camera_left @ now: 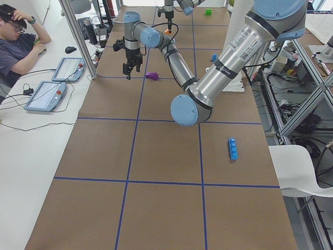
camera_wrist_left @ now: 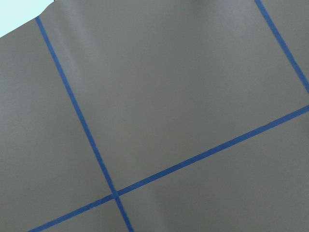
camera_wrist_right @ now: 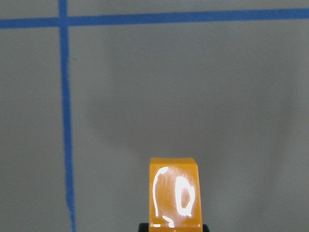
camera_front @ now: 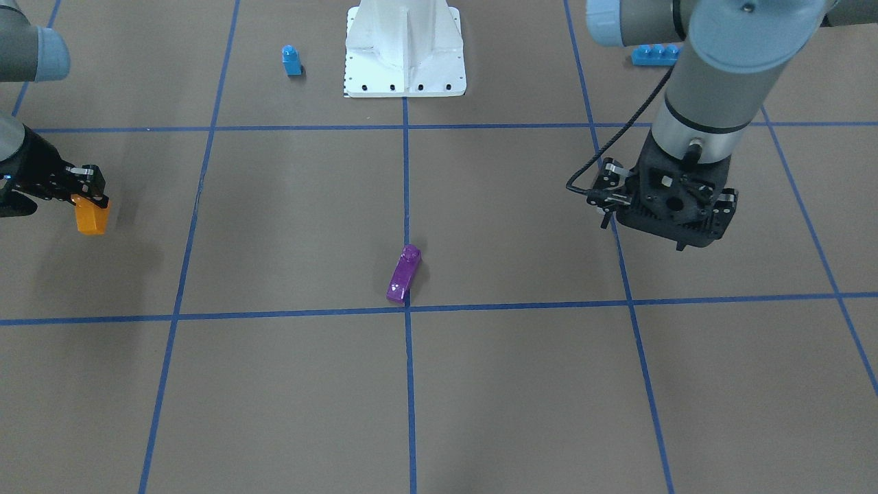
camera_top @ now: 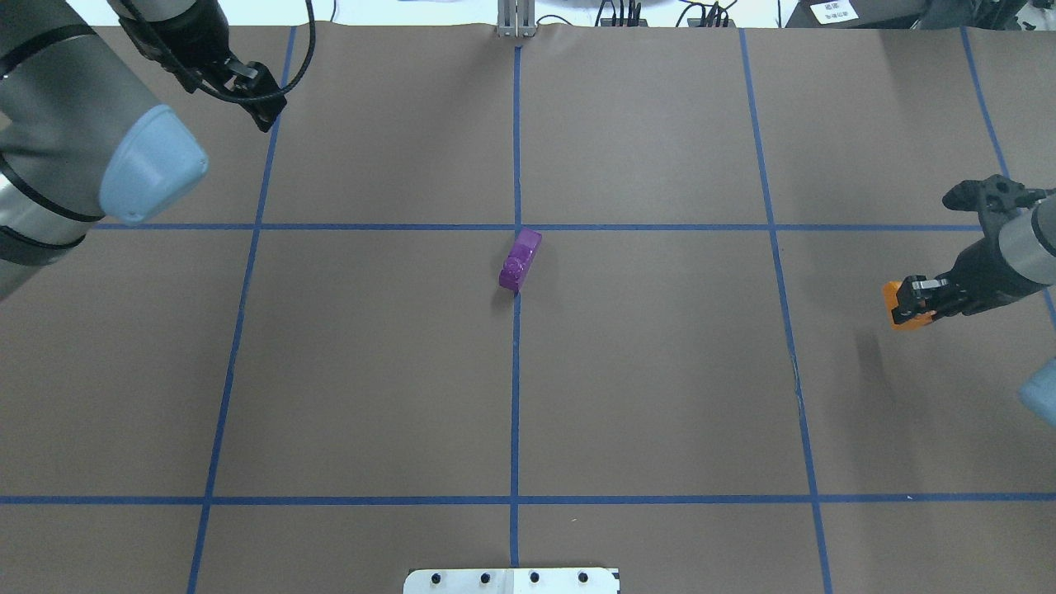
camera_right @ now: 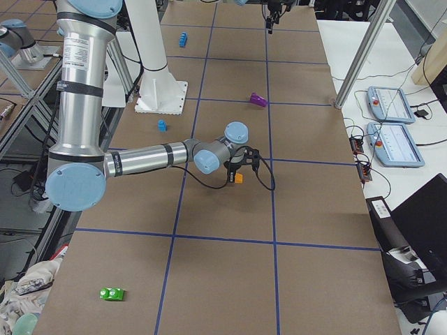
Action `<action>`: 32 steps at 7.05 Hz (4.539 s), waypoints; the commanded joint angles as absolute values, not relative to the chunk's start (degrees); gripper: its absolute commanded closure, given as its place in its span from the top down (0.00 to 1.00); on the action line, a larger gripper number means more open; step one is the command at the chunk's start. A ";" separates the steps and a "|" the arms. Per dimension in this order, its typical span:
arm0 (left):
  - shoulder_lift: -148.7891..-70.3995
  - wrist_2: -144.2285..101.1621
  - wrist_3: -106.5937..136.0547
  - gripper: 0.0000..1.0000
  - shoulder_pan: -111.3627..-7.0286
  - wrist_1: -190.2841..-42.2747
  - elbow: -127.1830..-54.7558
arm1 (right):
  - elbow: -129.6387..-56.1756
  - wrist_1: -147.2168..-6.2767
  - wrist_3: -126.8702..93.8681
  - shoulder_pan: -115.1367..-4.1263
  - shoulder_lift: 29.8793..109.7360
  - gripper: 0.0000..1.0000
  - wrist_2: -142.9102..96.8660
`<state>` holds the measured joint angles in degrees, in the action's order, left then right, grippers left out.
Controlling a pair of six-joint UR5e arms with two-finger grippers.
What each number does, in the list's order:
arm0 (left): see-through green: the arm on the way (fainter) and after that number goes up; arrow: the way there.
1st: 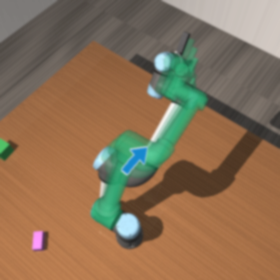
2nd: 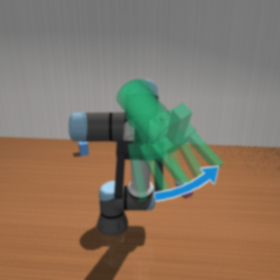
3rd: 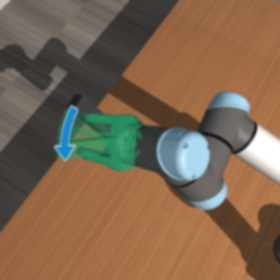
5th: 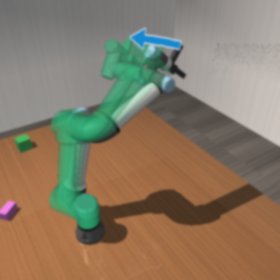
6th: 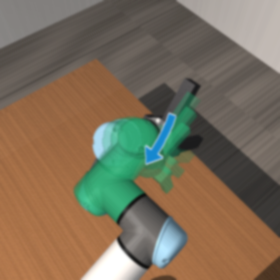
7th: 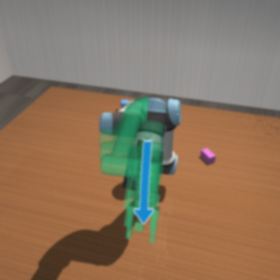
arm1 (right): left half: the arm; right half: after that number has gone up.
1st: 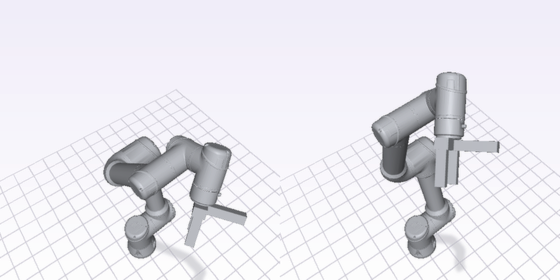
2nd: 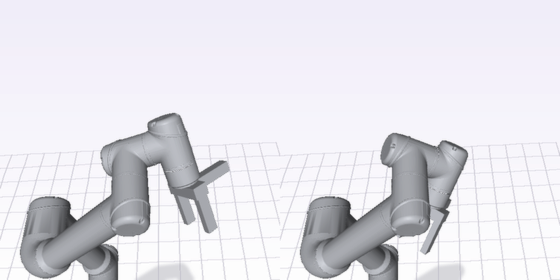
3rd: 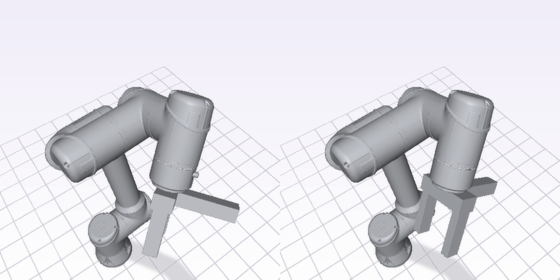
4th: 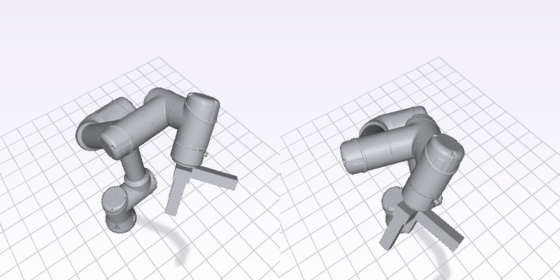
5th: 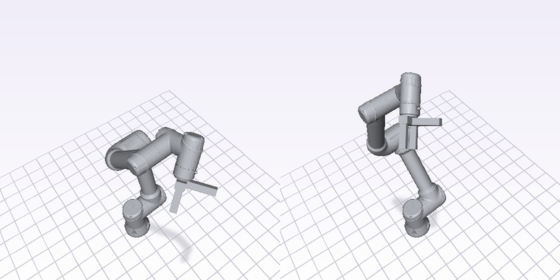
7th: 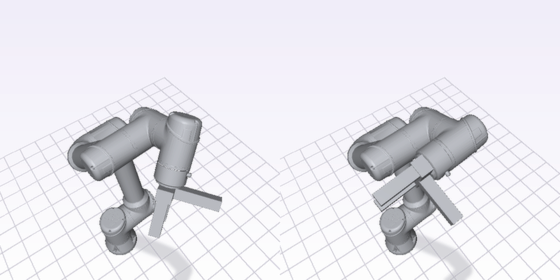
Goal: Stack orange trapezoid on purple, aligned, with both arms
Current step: 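Carry the orange block with the right gripper over the purple block, then lower the orange block onto the purple block, aligning edges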
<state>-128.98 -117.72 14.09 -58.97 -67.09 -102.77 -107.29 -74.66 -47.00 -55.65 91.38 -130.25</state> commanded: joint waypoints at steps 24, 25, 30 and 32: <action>-107.93 -121.46 -12.92 1.00 -77.61 -67.94 -102.74 | -73.13 -87.28 -93.96 -33.23 35.07 0.00 -112.68; -107.93 -121.46 -12.83 1.00 -77.61 -67.94 -102.74 | -72.95 -87.19 -93.96 -32.96 35.07 0.00 -111.54; -107.93 -121.46 -12.83 1.00 -77.61 -67.85 -102.74 | -71.99 -84.66 -93.69 -32.61 35.24 0.00 -111.10; -107.93 -121.38 -12.83 1.00 -77.61 -67.85 -102.92 | -71.46 -83.94 -93.69 -32.61 35.33 0.00 -111.09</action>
